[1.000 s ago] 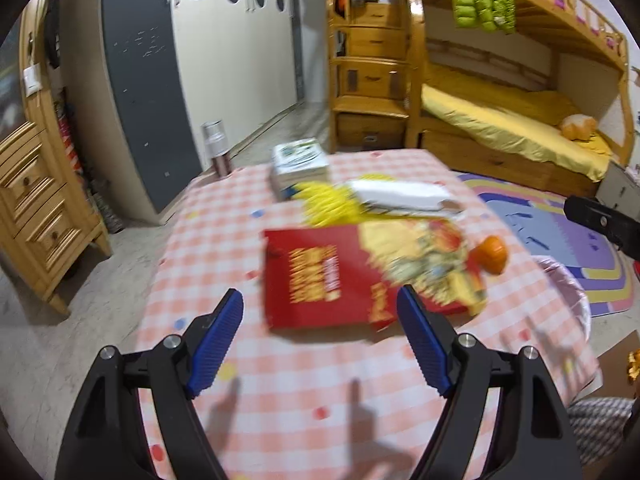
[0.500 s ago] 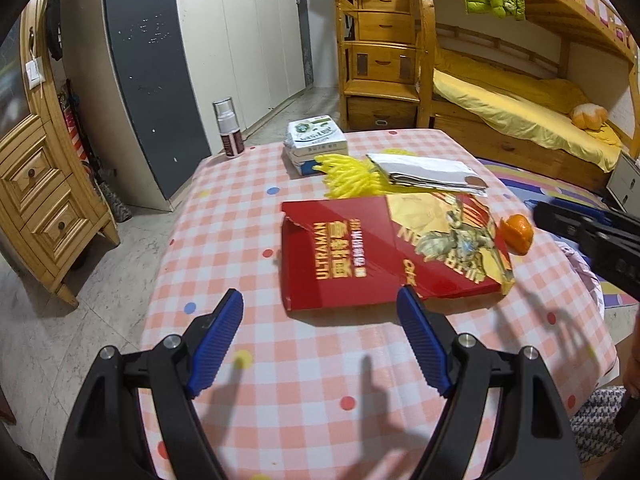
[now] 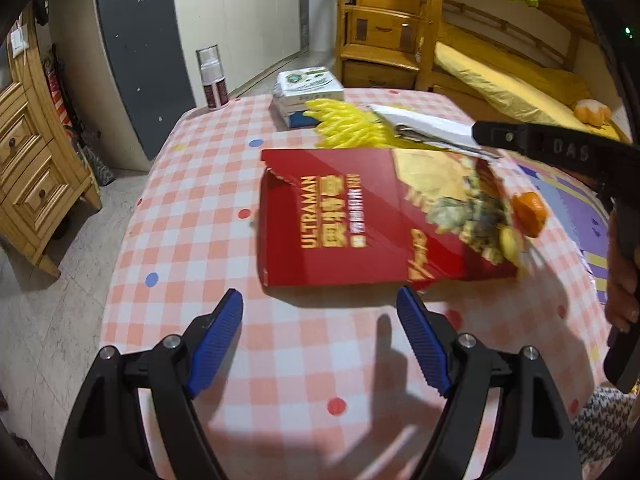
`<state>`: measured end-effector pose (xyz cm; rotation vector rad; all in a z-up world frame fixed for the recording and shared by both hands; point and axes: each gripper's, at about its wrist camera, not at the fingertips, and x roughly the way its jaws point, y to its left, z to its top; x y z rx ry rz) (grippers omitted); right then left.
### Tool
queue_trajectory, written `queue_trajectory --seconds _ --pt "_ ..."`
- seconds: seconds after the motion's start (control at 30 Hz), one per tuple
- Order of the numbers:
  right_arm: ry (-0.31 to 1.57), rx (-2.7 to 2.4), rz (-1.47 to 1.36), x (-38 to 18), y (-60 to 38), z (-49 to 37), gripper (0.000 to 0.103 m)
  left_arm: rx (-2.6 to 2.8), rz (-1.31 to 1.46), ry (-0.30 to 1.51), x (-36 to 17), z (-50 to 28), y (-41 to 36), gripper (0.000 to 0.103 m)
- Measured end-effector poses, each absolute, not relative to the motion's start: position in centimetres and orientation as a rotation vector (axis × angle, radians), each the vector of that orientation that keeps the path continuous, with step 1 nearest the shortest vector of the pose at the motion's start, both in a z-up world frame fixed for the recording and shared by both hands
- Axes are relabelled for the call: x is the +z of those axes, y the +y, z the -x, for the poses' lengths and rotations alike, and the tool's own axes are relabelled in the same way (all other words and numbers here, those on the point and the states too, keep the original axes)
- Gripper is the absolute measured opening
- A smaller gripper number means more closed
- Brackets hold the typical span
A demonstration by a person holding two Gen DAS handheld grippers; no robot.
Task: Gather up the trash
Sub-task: 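Move both tools back over the table toward the red snack box, then grasp the red Ultraman snack box with the left tool while the right tool grasps the orange peel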
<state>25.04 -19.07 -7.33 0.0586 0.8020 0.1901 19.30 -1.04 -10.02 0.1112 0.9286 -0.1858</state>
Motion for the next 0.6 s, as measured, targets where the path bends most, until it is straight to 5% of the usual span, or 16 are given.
queue_trajectory --seconds 0.3,0.6 --pt "0.897 0.257 -0.107 -8.4 -19.6 -23.5 0.01 -0.139 -0.041 0.934 -9.4 -20.7 0.3 0.074" --pt "0.98 0.402 -0.062 -10.0 -15.3 -19.1 0.01 0.008 -0.068 0.833 -7.1 -21.6 2.6 0.075"
